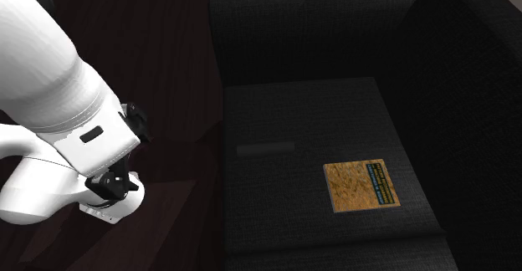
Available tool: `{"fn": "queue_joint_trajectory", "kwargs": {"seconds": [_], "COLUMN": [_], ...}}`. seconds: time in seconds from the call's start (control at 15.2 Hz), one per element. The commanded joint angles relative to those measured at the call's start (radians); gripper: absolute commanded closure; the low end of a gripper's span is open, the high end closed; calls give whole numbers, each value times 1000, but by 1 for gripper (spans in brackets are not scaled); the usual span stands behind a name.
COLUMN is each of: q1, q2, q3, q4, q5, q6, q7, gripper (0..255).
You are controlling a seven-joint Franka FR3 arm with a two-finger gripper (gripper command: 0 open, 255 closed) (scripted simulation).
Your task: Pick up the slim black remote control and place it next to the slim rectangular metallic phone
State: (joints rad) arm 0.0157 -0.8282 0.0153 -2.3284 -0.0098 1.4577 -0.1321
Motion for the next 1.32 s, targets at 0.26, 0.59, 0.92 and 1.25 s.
{"fn": "queue_joint_trajectory", "kwargs": {"seconds": [0.26, 0.59, 0.92, 1.25], "q1": [15, 34, 52, 66], "q2": [61, 170, 309, 474], "q3": [36, 82, 129, 174], "q4": [-62, -110, -123, -101], "q5": [39, 82, 116, 135], "q6": [129, 294, 457, 611], "q7": [40, 86, 129, 172], "gripper": [0, 0, 0, 0]}}
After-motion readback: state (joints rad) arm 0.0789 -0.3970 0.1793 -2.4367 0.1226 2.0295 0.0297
